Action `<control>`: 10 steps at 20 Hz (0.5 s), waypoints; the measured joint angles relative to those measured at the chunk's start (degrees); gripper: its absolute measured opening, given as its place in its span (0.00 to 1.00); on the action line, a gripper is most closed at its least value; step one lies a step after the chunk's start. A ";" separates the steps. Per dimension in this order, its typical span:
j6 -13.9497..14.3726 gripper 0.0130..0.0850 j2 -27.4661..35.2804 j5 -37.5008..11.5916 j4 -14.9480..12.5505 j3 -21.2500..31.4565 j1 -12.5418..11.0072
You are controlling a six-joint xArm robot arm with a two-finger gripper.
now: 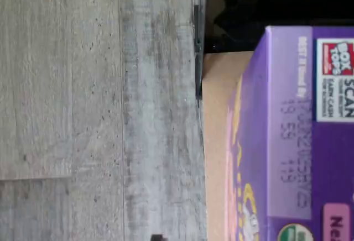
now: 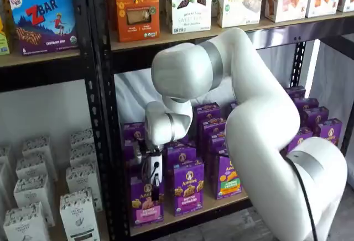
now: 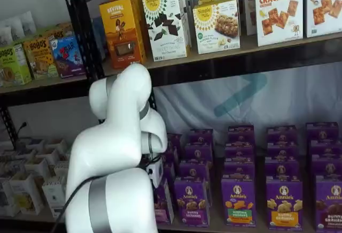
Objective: Pick up the purple box with a pink patch in the middle, on the bottom shelf, the first box from the left
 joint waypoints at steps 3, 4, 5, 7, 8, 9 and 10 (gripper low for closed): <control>-0.13 0.72 0.18 -0.16 0.12 -0.15 -0.02; -0.15 0.72 0.20 -0.19 0.12 -0.18 -0.04; -0.21 0.67 0.23 -0.11 0.17 -0.25 -0.06; -0.45 0.67 0.27 0.08 0.43 -0.38 -0.09; -0.44 0.67 0.27 -0.04 0.42 -0.37 -0.09; -0.27 0.67 0.27 -0.31 0.23 -0.26 -0.08; -0.17 0.67 0.26 -0.44 0.12 -0.22 -0.08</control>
